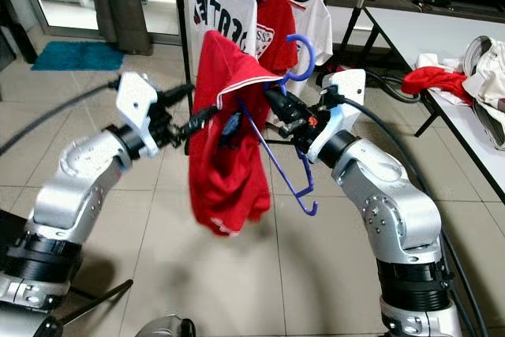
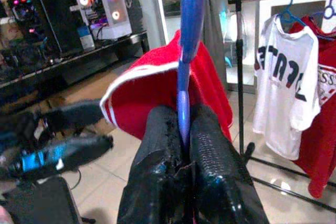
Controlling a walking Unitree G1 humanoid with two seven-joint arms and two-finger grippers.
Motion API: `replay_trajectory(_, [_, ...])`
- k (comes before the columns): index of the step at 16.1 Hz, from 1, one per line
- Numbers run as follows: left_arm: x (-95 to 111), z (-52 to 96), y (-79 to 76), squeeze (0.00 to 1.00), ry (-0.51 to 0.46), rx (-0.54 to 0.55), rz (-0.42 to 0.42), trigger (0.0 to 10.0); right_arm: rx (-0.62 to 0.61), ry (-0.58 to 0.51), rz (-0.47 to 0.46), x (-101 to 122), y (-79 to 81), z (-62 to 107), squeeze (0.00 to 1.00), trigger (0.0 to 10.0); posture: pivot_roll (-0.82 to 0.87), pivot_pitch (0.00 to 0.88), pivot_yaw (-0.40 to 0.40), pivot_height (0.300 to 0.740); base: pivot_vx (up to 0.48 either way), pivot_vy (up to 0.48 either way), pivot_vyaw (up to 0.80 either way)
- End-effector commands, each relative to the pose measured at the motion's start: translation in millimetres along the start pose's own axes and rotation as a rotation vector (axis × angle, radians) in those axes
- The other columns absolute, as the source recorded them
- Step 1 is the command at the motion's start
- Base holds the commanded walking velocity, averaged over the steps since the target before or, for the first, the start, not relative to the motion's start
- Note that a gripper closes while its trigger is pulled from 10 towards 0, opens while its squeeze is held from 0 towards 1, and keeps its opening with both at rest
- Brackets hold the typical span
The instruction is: Hang hanger
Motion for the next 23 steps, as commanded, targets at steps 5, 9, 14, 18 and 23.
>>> replay_trajectory(5, [-32, -7.1, 0.2, 1.00, 0.091, 0.089, -0.234, 10.0, 0.107, -0.119, -0.136, 29, 22.2, 1.2, 0.00, 10.0, -0.03, 0.004, -0.052, 0.740, 0.000, 0.000, 0.00])
replay_trajectory(9, [-32, -15.1, -8.8, 0.00, 0.030, 0.101, -0.184, 10.0, 0.124, -0.118, -0.168, 29, 25.4, 0.5, 0.00, 10.0, -0.03, 0.000, -0.059, 0.740, 0.000, 0.000, 0.00])
replay_trajectory(14, [-19, -29.9, -26.1, 0.00, -0.097, 0.085, -0.019, 10.0, 0.133, -0.105, -0.166, 29, 27.3, -0.3, 0.00, 10.0, -0.03, 0.000, -0.060, 0.740, 0.000, 0.000, 0.00])
replay_trajectory(18, [-22, -31.3, -30.2, 0.00, -0.089, 0.095, -0.004, 10.0, 0.131, -0.102, -0.161, 29, 27.1, -0.5, 0.00, 10.0, -0.03, 0.000, -0.057, 0.740, 0.000, 0.000, 0.00])
replay_trajectory(23, [-24, -23.5, -32.2, 0.00, -0.042, 0.184, -0.265, 10.0, 0.068, -0.082, -0.168, 25, 15.2, -2.2, 0.00, 10.0, -0.03, 0.000, -0.058, 0.740, 0.000, 0.000, 0.00])
Point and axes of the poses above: a point about 5 cm out from each wrist's last joint towards the gripper, its own z axis pointing back from the gripper into the wrist, its own x axis along the axis of the wrist's last joint, y = z × x, the point moved 5 cm from there along -z, pointing out of the wrist towards the gripper, and after that the axes turned 3 degrees about -z, right-handed, at the moved point
